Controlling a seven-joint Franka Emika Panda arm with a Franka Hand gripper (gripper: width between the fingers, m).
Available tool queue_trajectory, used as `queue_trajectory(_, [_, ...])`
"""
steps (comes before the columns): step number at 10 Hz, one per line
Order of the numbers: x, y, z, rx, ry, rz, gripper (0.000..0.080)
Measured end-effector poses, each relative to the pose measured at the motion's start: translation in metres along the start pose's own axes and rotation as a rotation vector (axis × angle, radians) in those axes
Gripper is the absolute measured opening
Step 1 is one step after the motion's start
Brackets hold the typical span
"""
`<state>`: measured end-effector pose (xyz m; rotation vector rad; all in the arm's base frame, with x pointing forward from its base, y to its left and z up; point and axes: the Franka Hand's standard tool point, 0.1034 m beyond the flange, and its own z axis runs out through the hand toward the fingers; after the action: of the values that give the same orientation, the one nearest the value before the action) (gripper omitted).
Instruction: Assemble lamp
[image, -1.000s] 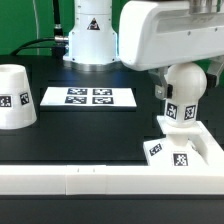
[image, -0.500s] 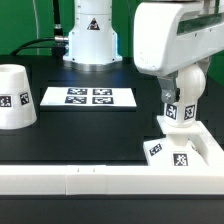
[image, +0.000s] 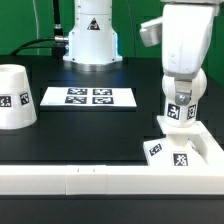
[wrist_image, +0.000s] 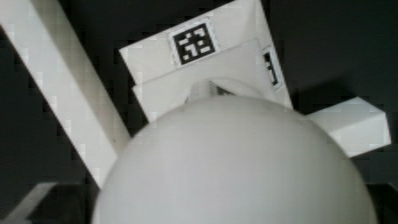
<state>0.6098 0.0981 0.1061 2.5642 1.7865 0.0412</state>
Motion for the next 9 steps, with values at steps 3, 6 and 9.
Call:
queue_trajectory(3, [0.002, -0.002, 0.001, -0.012, -0.029, -0.23, 0.0699])
queue_trajectory(6, [-0.003, 0.001, 0.001, -0.021, -0.05, -0.42, 0.0699])
queue_trajectory(9, [-0.009, 0.005, 0.003, -0.021, -0.071, -0.601, 0.0699])
